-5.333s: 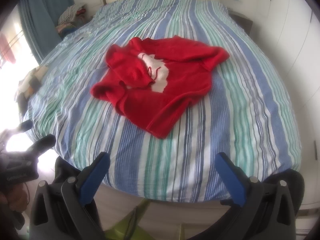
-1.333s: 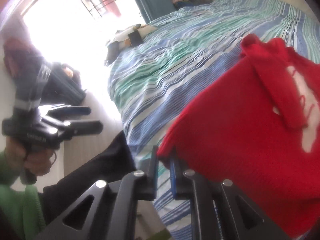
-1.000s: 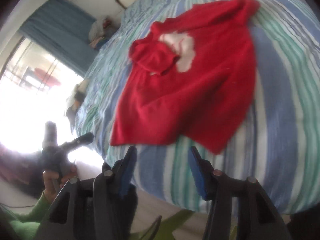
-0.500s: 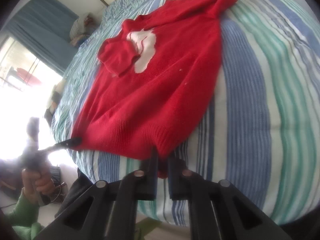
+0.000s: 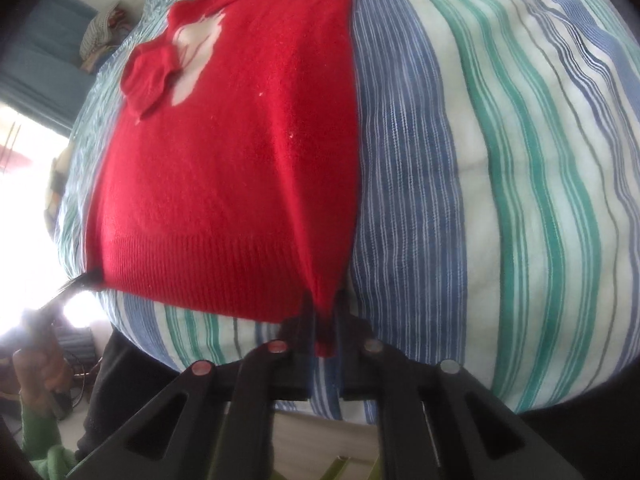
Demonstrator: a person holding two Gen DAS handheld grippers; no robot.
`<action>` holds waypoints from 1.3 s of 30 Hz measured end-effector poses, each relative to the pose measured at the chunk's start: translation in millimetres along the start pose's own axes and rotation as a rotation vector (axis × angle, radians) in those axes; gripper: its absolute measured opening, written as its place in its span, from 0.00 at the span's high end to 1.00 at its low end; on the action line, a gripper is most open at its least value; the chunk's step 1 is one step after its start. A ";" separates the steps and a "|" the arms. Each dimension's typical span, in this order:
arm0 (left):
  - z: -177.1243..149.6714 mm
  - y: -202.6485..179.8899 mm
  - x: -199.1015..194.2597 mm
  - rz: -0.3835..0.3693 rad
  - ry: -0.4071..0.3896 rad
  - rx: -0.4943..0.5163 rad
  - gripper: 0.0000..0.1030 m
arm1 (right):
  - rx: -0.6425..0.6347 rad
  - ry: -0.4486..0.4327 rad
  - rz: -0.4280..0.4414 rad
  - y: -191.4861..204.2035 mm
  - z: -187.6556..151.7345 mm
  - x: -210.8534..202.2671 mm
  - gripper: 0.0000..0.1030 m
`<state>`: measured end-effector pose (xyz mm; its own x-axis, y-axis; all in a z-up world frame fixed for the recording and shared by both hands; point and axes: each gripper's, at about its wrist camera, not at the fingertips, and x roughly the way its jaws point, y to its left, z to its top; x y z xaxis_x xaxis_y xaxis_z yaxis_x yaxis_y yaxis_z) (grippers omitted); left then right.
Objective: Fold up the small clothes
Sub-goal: 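Pull the hem with both tools to stretch the sweater flat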
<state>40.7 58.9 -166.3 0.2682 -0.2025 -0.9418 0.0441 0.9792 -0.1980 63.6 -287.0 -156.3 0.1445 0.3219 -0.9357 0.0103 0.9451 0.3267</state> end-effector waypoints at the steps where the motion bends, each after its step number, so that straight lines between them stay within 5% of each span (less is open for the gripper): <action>1: -1.4 -1.4 1.0 0.012 -0.007 0.010 0.97 | 0.000 0.000 -0.003 0.3 0.4 1.2 0.93; 30: 1.7 -28.3 26.0 0.069 -0.042 0.080 0.95 | 0.018 -0.034 -0.042 4.2 -6.8 2.5 0.94; 36: 6.4 -20.5 16.3 0.054 0.001 0.054 0.91 | 0.040 -0.032 -0.033 2.1 -6.9 0.4 0.93; 39: 6.3 -12.7 9.3 0.049 0.019 0.047 0.80 | 0.065 -0.031 -0.022 -0.1 -9.0 -2.5 0.91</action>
<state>48.8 44.6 -170.8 0.2526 -0.1545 -0.9552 0.0769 0.9873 -0.1393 54.3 -287.4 -155.2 0.1740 0.2984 -0.9385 0.0782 0.9458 0.3152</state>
